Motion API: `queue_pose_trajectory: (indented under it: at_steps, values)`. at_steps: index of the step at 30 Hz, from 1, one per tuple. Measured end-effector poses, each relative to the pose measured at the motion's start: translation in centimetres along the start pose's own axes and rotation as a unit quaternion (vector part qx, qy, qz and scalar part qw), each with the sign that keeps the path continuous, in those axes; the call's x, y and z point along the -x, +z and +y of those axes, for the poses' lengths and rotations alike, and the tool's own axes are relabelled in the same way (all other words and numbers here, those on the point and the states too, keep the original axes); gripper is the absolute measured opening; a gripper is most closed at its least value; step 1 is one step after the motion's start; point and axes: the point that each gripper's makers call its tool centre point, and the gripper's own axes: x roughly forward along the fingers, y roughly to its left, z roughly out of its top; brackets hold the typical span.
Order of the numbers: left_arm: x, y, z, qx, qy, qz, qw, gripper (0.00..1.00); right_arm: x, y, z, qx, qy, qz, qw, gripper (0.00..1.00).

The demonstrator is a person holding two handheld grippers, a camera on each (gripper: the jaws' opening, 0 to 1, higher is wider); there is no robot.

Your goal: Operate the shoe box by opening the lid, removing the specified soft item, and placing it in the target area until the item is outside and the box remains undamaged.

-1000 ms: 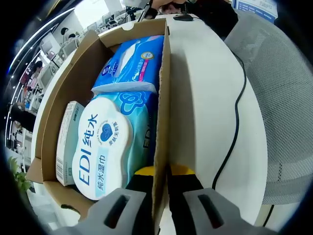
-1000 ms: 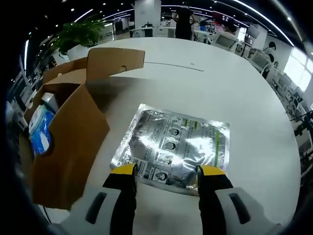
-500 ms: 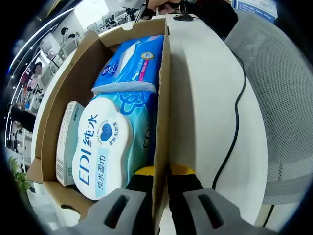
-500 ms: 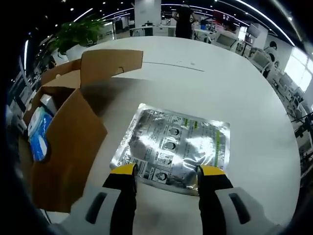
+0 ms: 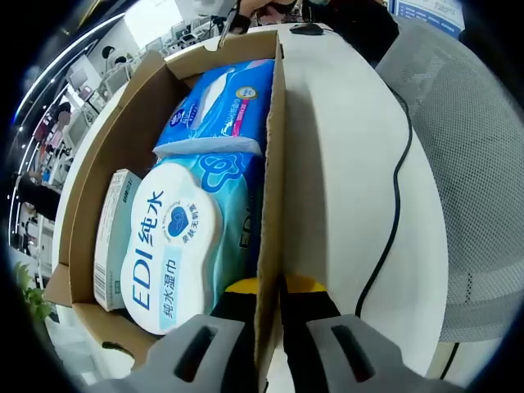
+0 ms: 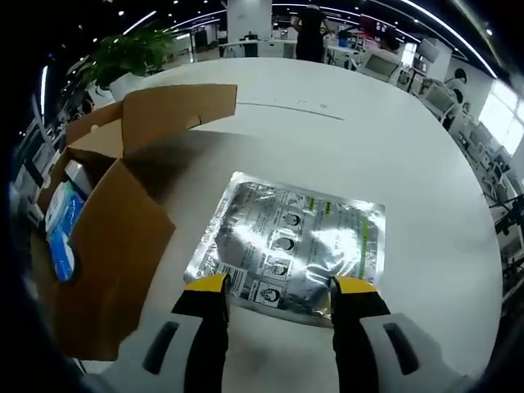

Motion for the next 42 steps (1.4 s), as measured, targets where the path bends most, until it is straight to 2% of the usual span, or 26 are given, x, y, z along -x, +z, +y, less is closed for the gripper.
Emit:
queue_pose_trajectory:
  at_steps: [9, 12, 14, 17, 18, 22, 28, 33, 36, 39, 40, 42]
  values:
    - [0.0, 0.0, 0.0, 0.0, 0.0, 0.0, 1.0, 0.03, 0.0, 0.1, -0.1, 0.001, 0.0, -0.003, 1.0, 0.48]
    - [0.0, 0.0, 0.0, 0.0, 0.0, 0.0, 1.0, 0.03, 0.0, 0.1, -0.2, -0.012, -0.003, -0.003, 0.9999, 0.47]
    - [0.0, 0.0, 0.0, 0.001, -0.001, 0.0, 1.0, 0.03, 0.2, 0.2, 0.0, -0.041, 0.002, -0.004, 0.9992, 0.49]
    - [0.0, 0.0, 0.0, 0.0, -0.001, 0.001, 1.0, 0.03, 0.6, 0.5, -0.4, -0.031, -0.007, -0.015, 0.9994, 0.55]
    - [0.0, 0.0, 0.0, 0.0, -0.001, 0.001, 1.0, 0.03, 1.0, 1.0, -0.3, -0.03, -0.003, -0.029, 0.9991, 0.54]
    - [0.0, 0.0, 0.0, 0.001, -0.001, 0.001, 1.0, 0.03, 2.1, 1.3, 0.1, -0.053, 0.012, -0.038, 0.9978, 0.62]
    - [-0.1, 0.0, 0.0, 0.001, -0.001, 0.001, 1.0, 0.03, 3.9, -0.2, 0.9, -0.046, 0.024, -0.021, 0.9984, 0.62]
    - [0.0, 0.0, 0.0, -0.002, 0.0, 0.0, 1.0, 0.03, 6.0, -0.9, 1.2, -0.041, 0.02, -0.048, 0.9978, 0.68]
    - [0.0, -0.1, 0.0, -0.001, 0.0, 0.0, 1.0, 0.03, 7.4, -1.0, 1.4, -0.039, 0.024, -0.061, 0.9971, 0.67]
    - [0.1, 0.0, 0.0, -0.002, 0.0, 0.0, 1.0, 0.03, 8.8, -0.5, 1.8, -0.016, 0.03, -0.076, 0.9965, 0.67]
    - [0.1, 0.0, 0.0, -0.002, 0.0, 0.0, 1.0, 0.03, 9.2, -0.2, 1.7, 0.005, 0.029, -0.083, 0.9961, 0.67]
    - [0.0, -0.1, 0.0, -0.003, 0.0, -0.001, 1.0, 0.03, 10.3, -0.3, 2.3, 0.059, 0.042, -0.075, 0.9945, 0.62]
